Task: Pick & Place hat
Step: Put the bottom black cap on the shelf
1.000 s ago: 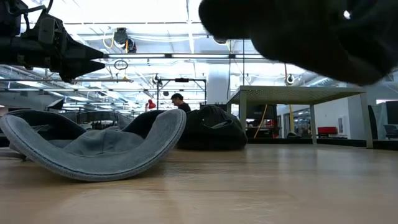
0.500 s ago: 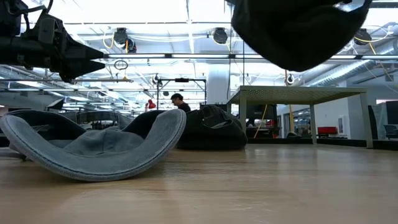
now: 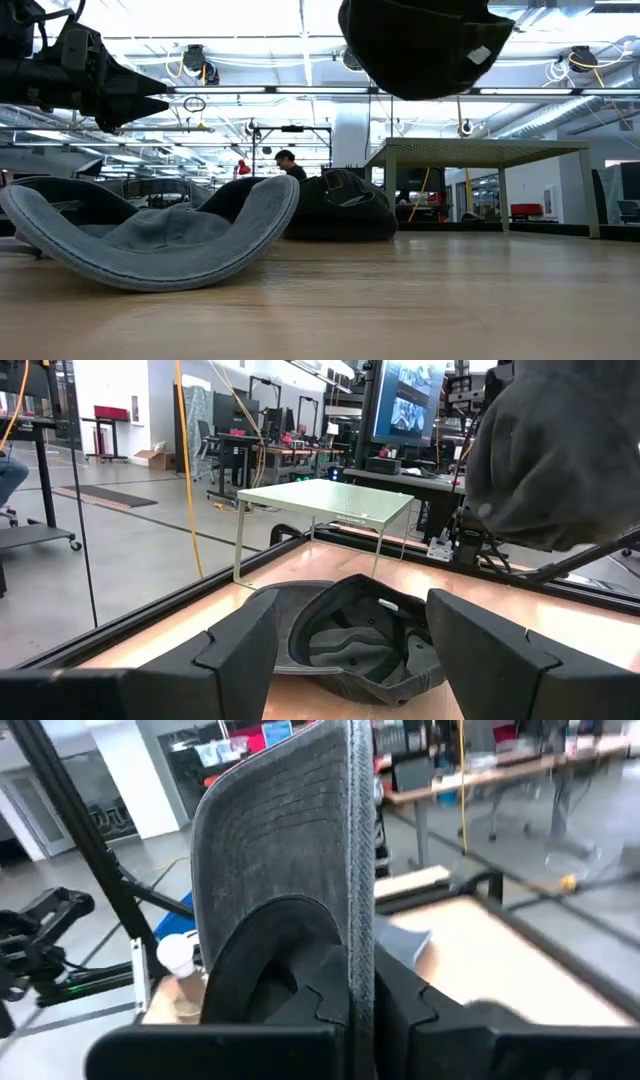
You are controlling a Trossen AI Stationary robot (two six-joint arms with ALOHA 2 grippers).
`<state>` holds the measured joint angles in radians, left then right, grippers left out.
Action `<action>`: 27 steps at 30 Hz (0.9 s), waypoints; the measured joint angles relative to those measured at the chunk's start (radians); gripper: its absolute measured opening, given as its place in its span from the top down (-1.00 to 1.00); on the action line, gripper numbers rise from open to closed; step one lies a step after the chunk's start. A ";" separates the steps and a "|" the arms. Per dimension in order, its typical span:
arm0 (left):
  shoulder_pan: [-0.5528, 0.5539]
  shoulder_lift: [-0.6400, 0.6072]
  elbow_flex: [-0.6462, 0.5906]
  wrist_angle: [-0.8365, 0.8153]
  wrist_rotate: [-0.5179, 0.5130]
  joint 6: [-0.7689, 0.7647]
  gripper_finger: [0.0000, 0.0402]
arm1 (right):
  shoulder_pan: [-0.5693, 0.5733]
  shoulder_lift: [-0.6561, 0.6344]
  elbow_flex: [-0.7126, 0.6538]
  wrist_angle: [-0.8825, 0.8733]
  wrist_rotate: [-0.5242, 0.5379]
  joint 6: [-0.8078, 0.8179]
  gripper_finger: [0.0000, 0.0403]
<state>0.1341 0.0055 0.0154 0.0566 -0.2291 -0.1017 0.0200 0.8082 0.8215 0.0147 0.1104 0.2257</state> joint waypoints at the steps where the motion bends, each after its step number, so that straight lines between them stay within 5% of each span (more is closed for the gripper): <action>1: 0.000 0.000 0.000 0.000 0.000 0.000 -0.26 | 0.000 0.000 0.000 0.012 -0.001 -0.029 0.96; 20: 0.000 0.000 0.000 0.000 0.000 0.000 -0.26 | 0.000 0.005 0.000 0.133 0.001 -0.423 0.96; 27: 0.000 0.000 0.000 0.006 -0.004 -0.058 -0.26 | 0.000 0.032 0.000 0.311 0.110 -0.546 0.96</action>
<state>0.1341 0.0055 0.0154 0.0622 -0.2332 -0.1601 0.0200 0.8404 0.8219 0.3262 0.2206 -0.3200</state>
